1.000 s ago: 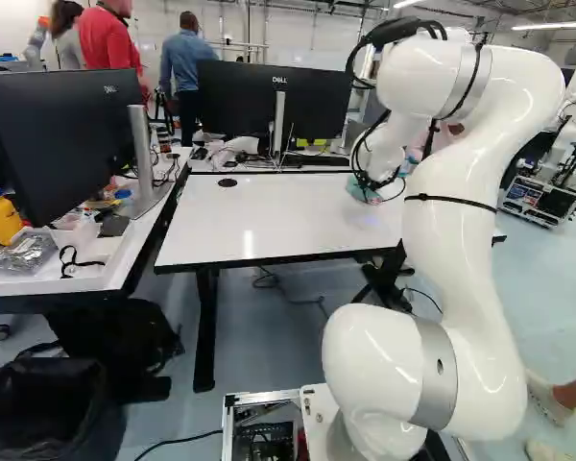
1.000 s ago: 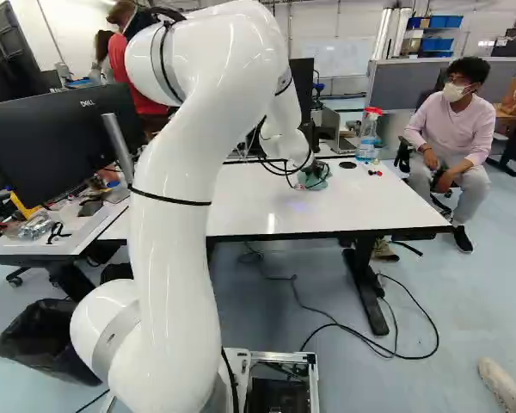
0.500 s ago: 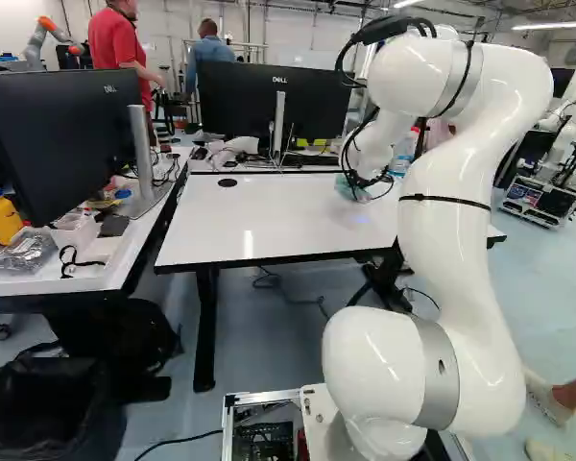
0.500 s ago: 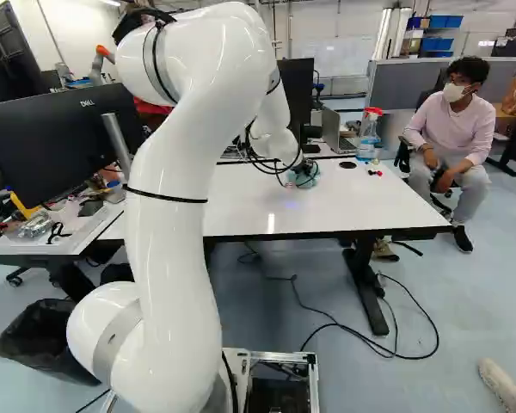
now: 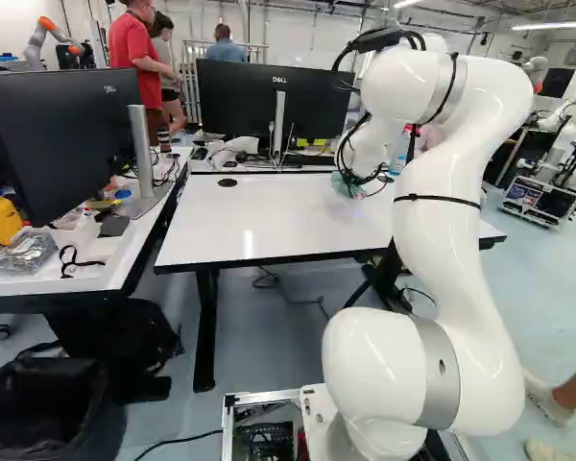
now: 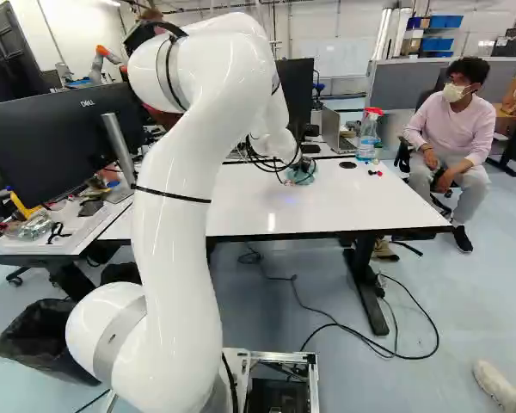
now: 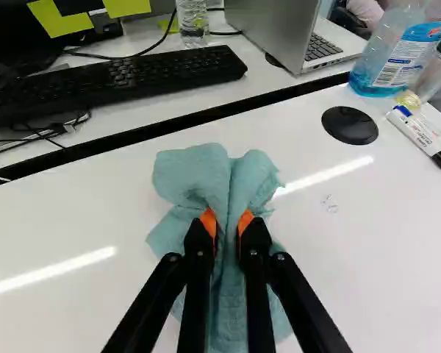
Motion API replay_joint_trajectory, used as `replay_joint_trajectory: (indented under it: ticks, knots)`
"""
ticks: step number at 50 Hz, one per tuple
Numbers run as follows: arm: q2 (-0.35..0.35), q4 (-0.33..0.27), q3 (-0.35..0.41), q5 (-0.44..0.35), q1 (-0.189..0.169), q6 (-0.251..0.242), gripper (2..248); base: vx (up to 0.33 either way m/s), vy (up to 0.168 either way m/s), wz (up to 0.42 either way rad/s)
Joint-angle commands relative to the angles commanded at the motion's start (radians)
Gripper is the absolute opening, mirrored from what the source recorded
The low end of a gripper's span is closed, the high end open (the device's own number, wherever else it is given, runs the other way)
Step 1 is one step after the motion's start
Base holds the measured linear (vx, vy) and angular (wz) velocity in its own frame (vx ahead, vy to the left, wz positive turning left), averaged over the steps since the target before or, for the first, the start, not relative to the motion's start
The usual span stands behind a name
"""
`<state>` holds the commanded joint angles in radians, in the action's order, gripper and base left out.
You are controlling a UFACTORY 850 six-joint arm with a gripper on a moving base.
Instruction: Clean the table with the green towel
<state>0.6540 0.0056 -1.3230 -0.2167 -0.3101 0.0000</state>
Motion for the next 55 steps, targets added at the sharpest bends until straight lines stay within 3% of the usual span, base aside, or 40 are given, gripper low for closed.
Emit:
replay_joint_trajectory:
  ticks: [17,55]
  knots:
    - [-0.033,0.0,0.013,0.018,0.002,0.0,51,0.0,0.0,0.0]
    - [-0.229,0.0,0.175,0.222,0.06,0.0,51,0.0,0.0,0.0]
